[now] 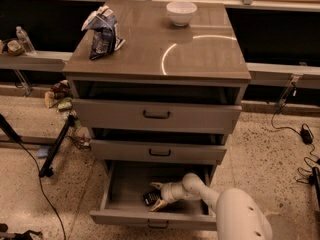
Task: Pick rxbar chocolate from bottom drawer and place on counter
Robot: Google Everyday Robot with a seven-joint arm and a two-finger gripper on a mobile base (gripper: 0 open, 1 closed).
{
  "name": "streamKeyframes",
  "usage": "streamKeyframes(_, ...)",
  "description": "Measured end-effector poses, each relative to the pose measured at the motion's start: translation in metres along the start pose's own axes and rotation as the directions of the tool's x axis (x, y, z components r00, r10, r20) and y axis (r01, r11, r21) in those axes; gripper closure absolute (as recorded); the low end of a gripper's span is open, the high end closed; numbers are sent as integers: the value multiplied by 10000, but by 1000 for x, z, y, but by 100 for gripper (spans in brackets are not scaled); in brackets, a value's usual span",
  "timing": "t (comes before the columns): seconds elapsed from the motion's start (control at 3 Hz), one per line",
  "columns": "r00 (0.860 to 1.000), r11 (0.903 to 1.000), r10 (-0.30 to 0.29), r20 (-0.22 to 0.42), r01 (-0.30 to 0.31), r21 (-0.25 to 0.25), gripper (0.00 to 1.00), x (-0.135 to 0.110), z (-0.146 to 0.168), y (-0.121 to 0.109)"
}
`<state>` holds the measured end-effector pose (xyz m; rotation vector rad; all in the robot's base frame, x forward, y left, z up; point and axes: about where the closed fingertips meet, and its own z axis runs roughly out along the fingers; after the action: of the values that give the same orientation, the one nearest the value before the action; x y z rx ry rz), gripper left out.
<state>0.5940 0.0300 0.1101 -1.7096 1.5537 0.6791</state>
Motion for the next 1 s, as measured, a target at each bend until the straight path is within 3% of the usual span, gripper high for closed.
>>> streamKeyframes(0.33, 9996, 9994, 287, 42, -286, -206, 59, 3, 7, 3)
streamKeyframes(1.0, 9996, 9994, 289, 42, -288, -206, 100, 1, 6, 3)
